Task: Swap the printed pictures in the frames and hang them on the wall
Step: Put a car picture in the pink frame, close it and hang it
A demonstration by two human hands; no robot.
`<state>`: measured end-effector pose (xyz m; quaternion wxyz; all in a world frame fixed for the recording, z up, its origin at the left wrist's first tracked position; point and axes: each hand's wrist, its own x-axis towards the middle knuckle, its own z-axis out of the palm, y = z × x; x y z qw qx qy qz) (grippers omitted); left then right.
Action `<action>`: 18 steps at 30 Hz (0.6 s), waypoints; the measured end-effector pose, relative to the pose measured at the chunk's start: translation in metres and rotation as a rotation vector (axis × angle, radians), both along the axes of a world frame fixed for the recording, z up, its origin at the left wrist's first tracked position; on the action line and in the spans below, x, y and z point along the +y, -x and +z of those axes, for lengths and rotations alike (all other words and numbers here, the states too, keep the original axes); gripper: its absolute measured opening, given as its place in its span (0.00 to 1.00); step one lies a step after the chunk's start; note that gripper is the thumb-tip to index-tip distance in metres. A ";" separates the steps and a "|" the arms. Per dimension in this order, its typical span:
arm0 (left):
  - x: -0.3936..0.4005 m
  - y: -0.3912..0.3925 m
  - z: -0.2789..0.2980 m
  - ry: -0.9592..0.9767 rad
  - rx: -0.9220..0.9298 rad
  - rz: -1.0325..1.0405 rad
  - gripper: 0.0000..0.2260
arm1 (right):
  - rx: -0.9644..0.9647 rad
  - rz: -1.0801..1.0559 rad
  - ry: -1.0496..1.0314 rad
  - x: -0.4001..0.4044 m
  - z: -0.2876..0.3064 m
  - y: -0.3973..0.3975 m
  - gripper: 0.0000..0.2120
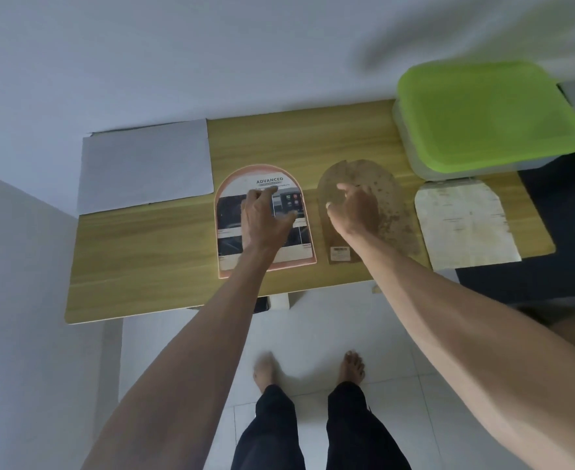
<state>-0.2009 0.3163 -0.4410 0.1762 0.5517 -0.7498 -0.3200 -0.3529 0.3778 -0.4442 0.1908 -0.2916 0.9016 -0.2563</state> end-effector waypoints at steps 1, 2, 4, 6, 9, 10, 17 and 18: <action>0.006 0.018 0.002 -0.023 0.005 -0.033 0.31 | 0.001 -0.027 -0.005 0.006 0.003 0.014 0.24; 0.014 0.033 0.005 -0.061 0.015 -0.061 0.35 | 0.000 -0.048 -0.016 0.013 0.004 0.028 0.24; 0.029 0.065 0.007 -0.148 0.022 -0.099 0.40 | -0.016 -0.075 -0.041 0.029 0.005 0.058 0.24; 0.037 0.083 0.005 -0.235 0.016 -0.104 0.43 | -0.072 -0.088 -0.051 0.040 0.006 0.075 0.26; 0.046 0.108 -0.011 -0.317 -0.048 -0.074 0.46 | -0.144 -0.067 -0.067 0.056 0.003 0.098 0.27; 0.048 0.114 -0.016 -0.335 -0.077 -0.052 0.47 | -0.161 -0.057 -0.075 0.060 0.000 0.103 0.27; 0.053 0.136 -0.011 -0.393 -0.164 0.089 0.36 | -0.188 -0.067 -0.080 0.065 -0.015 0.113 0.28; 0.052 0.137 -0.011 -0.399 -0.156 0.111 0.34 | -0.183 -0.067 -0.092 0.066 -0.017 0.114 0.28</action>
